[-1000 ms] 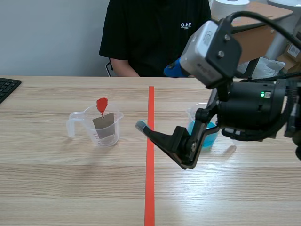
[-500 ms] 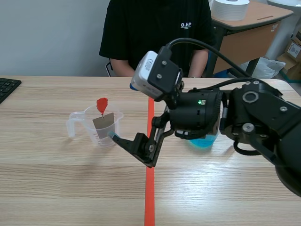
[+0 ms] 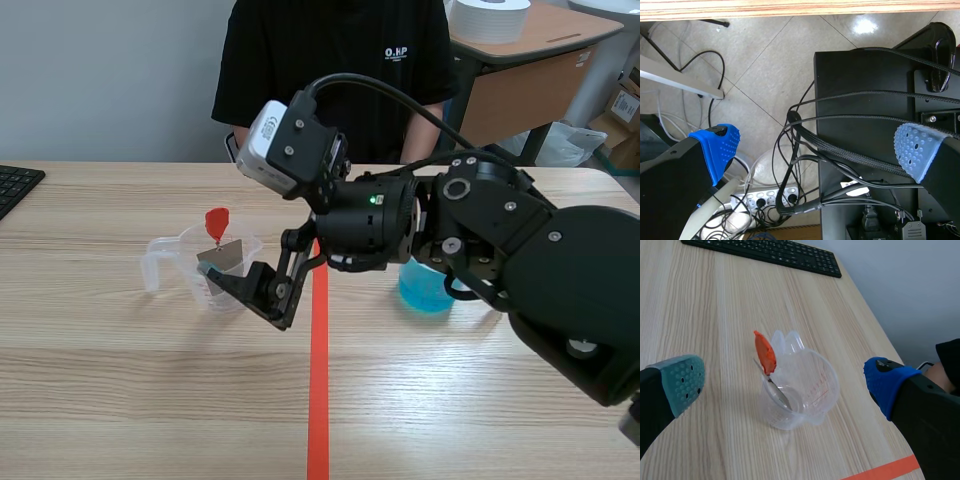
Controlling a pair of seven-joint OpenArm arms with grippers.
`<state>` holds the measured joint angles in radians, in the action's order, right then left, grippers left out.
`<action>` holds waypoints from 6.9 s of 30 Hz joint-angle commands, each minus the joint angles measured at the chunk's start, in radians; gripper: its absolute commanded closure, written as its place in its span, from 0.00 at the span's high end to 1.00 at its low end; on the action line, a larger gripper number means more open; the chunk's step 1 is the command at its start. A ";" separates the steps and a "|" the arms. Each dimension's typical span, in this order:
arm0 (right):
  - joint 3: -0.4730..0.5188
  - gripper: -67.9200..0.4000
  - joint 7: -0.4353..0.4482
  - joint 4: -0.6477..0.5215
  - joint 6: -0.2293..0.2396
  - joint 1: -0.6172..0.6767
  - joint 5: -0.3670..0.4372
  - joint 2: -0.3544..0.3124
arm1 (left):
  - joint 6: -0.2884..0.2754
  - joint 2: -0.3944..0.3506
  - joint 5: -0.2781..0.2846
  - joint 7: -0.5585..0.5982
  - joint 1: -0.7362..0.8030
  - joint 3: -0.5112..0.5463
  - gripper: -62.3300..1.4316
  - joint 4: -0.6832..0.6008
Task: Do the redox reaction experiment.
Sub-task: 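Lift the metal plate out of the left beaker, then move the plate over the blue solution, then point at the plate with the left hand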
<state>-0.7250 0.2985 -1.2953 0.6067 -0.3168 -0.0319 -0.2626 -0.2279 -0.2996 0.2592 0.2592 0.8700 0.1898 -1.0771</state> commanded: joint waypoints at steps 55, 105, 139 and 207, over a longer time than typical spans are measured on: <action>0.043 0.03 -0.141 -0.143 -0.041 -0.065 0.246 0.006 | 0.000 -0.003 -0.017 0.010 0.011 0.000 0.83 -0.014; 0.603 0.03 -0.551 -0.557 0.045 0.222 0.908 -0.629 | -0.003 -0.002 -0.017 0.010 0.020 0.000 0.10 -0.014; 0.660 0.03 -0.562 -0.475 0.045 0.220 0.900 -0.629 | -0.153 -0.562 0.036 0.237 -0.029 -0.025 0.10 -0.391; 0.660 0.03 -0.556 -0.475 0.045 0.220 0.900 -0.629 | 0.085 0.282 -0.331 0.119 -1.536 -1.101 0.10 0.436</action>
<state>-0.0822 -0.2729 -1.7622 0.6590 -0.0795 0.8574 -0.8780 -0.1505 -0.0338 -0.0788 0.3607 -0.6449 -0.9146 -0.6220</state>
